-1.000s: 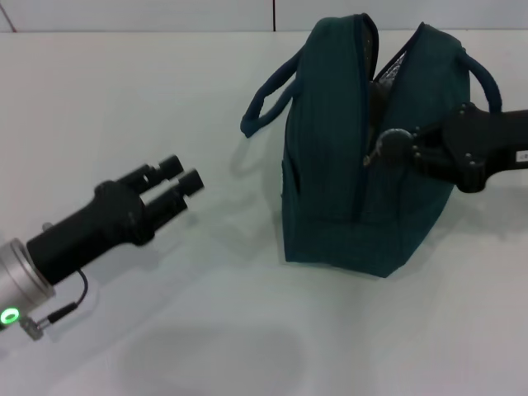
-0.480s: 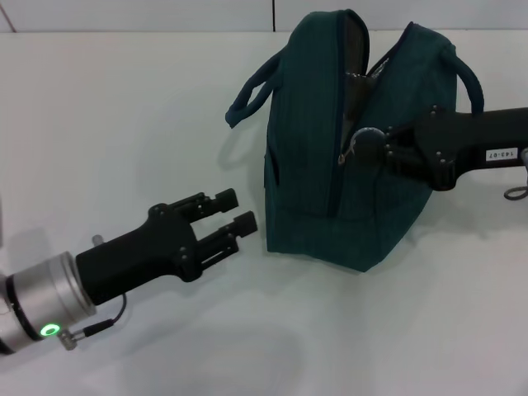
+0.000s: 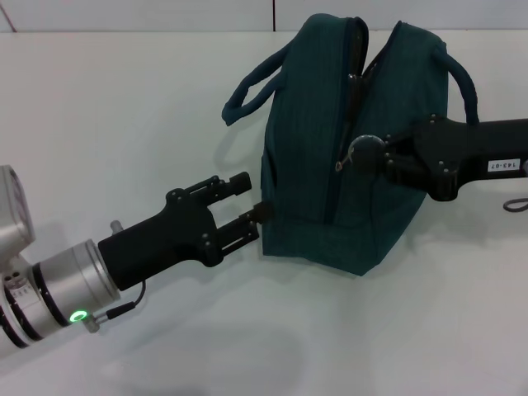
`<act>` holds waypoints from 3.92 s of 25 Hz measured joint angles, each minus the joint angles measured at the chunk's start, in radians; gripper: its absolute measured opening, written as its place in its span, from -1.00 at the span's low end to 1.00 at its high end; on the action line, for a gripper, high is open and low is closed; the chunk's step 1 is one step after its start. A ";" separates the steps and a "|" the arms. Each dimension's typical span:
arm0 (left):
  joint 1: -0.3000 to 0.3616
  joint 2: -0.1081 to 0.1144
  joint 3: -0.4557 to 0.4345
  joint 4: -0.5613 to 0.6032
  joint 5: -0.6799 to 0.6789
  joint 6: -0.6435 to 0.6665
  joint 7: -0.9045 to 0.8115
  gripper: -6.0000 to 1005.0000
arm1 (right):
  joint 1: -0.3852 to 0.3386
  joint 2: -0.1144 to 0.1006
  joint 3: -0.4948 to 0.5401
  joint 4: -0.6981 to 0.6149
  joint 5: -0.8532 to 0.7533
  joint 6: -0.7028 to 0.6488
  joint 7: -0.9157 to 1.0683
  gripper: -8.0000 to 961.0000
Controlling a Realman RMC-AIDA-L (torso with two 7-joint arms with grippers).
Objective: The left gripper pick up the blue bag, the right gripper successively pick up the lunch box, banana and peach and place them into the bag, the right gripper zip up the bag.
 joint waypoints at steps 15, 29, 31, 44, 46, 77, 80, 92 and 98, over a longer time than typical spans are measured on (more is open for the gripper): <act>-0.095 -0.004 0.007 -0.075 -0.006 -0.033 -0.005 0.70 | 0.008 0.001 0.000 0.001 0.005 -0.005 -0.010 -0.97; -0.104 -0.006 0.011 -0.079 0.004 -0.042 0.000 0.18 | 0.007 0.003 0.000 0.026 0.019 0.001 -0.026 -0.97; -0.104 -0.007 0.011 -0.079 0.004 -0.042 0.003 -0.01 | 0.006 0.003 0.000 0.026 0.022 0.003 -0.028 -0.97; -0.106 -0.010 0.011 -0.129 0.006 -0.042 0.080 -0.56 | -0.001 0.002 0.006 0.116 0.153 0.093 -0.080 -0.97; -0.105 -0.010 0.011 -0.129 0.007 -0.043 0.084 -0.56 | 0.001 0.002 0.006 0.127 0.161 0.101 -0.080 -0.97; -0.145 -0.010 -0.012 -0.170 -0.036 -0.048 0.051 0.30 | 0.009 0.000 -0.028 0.148 0.179 0.069 -0.075 -0.97; -0.137 -0.010 -0.013 -0.171 -0.076 -0.063 0.050 0.32 | 0.009 0.000 -0.028 0.150 0.181 0.068 -0.075 -0.97; -0.143 -0.010 -0.007 -0.172 -0.078 -0.076 0.056 0.13 | 0.018 -0.002 -0.028 0.151 0.183 0.084 -0.075 -0.97; -0.143 -0.010 -0.006 -0.172 -0.076 -0.071 0.064 -0.25 | 0.020 -0.001 -0.028 0.150 0.179 0.090 -0.076 -0.97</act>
